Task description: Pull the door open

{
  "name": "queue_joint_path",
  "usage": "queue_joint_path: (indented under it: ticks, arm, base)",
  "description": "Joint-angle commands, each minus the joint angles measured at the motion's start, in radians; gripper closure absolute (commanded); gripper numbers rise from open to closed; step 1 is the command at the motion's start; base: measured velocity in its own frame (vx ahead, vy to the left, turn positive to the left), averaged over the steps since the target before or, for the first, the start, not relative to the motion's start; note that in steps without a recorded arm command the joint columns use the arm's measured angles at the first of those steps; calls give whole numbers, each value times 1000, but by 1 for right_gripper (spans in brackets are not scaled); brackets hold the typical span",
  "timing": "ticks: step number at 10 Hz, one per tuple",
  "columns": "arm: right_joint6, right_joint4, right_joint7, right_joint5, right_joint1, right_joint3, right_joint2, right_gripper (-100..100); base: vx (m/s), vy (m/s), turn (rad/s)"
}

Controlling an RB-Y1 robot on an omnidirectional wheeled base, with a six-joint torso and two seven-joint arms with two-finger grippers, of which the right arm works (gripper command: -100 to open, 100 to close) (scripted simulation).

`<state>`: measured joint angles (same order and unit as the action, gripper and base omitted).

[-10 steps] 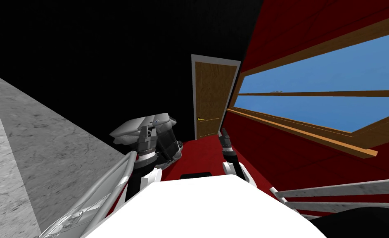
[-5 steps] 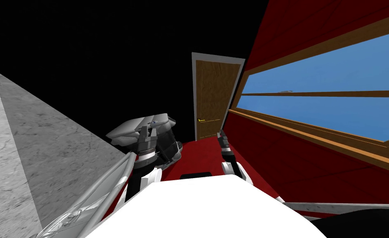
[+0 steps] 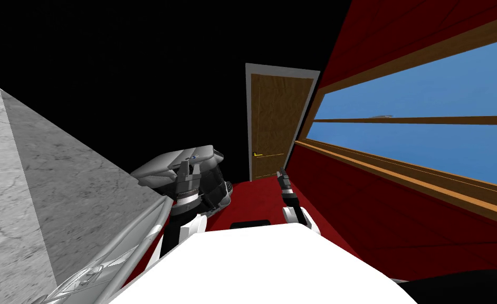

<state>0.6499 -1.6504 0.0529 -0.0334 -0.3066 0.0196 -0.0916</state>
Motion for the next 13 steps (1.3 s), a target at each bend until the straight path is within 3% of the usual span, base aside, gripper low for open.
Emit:
queue_joint_path:
  ticks: [1,8,9,13]
  arm:
    - [12,50,-1,5,20,5,-2,-100]
    - [34,244,-8,24,93,21,-6,-100]
    - [34,244,-8,24,93,21,-6,-100]
    - [47,351,-12,35,134,30,-5,-100]
  base:
    - [93,-65,64]
    - [87,-64,74]
    - [60,-35,27]
    - [68,-44,69]
